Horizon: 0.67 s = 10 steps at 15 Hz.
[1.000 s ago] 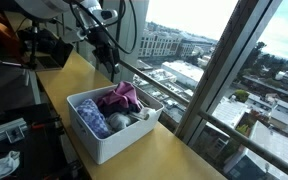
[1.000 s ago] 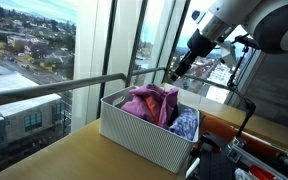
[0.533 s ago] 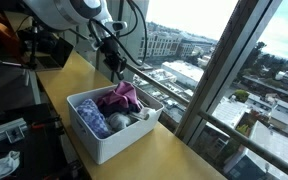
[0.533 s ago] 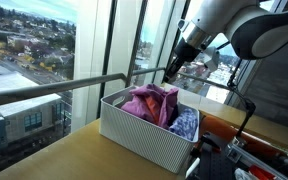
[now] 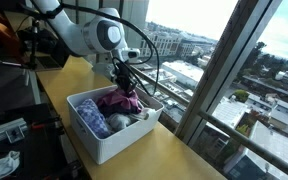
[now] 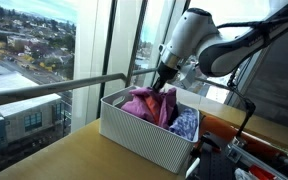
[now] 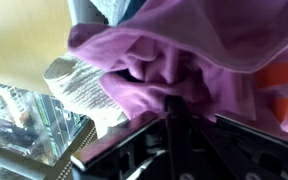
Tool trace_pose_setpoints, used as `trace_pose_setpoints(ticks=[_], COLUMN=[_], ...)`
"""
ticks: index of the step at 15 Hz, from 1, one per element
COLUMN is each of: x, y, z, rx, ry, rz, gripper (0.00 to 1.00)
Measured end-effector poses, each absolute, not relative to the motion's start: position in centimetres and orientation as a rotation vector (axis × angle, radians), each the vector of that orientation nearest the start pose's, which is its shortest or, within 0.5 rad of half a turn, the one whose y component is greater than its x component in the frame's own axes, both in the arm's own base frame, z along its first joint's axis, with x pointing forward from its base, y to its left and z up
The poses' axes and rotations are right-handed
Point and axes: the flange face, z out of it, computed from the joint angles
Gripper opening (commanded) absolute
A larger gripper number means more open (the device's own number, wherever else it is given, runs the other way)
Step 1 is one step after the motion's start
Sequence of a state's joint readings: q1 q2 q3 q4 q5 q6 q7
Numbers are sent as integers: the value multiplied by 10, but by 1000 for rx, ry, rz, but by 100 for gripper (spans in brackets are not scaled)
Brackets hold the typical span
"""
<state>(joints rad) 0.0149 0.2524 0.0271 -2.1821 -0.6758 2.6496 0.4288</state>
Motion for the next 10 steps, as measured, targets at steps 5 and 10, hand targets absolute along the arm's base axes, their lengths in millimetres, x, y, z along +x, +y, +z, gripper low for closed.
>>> trace_pose_setpoints(ticks=[5, 10], x=[586, 603], y=[38, 54], z=[171, 148], rx=[-3321, -3268], ry=[-261, -270], rz=[-218, -155], gripper=[0, 0])
